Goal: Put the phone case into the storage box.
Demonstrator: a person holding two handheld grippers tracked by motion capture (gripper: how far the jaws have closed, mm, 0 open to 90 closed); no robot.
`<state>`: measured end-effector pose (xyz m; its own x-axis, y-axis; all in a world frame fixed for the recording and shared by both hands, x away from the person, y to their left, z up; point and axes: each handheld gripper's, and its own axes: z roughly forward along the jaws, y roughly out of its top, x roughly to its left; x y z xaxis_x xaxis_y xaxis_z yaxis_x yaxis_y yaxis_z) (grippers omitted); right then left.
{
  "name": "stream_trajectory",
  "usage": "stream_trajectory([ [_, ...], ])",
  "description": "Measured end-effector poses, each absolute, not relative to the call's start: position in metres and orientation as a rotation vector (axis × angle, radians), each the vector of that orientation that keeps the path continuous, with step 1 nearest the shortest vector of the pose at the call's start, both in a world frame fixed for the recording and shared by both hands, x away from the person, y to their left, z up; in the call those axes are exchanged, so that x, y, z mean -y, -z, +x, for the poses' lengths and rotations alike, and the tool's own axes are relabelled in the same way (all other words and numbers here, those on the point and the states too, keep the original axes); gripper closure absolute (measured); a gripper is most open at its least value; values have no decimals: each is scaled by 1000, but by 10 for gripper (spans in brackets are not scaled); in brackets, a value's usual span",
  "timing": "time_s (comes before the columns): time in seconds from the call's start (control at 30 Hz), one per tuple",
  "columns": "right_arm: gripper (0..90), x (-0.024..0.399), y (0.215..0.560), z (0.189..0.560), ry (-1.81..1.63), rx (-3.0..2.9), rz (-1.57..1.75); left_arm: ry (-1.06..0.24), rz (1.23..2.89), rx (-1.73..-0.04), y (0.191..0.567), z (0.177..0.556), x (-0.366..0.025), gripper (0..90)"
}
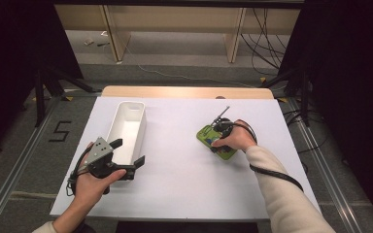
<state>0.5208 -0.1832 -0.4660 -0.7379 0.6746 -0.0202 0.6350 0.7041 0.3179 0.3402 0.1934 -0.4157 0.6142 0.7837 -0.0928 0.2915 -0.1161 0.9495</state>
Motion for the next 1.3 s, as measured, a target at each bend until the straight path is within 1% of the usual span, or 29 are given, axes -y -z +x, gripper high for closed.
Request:
stream_trajectory([
  [0.43,170,185,461,515,-545,-2741,1064,-532,1681,-898,416,340,-194,0],
  [0.9,170,198,448,499,-818,-2628,1054,-534,1683,-901,416,341,-193,0],
  [1.3,170,207,445,483,-1005,-2526,1041,-535,1682,-901,416,341,-193,0],
])
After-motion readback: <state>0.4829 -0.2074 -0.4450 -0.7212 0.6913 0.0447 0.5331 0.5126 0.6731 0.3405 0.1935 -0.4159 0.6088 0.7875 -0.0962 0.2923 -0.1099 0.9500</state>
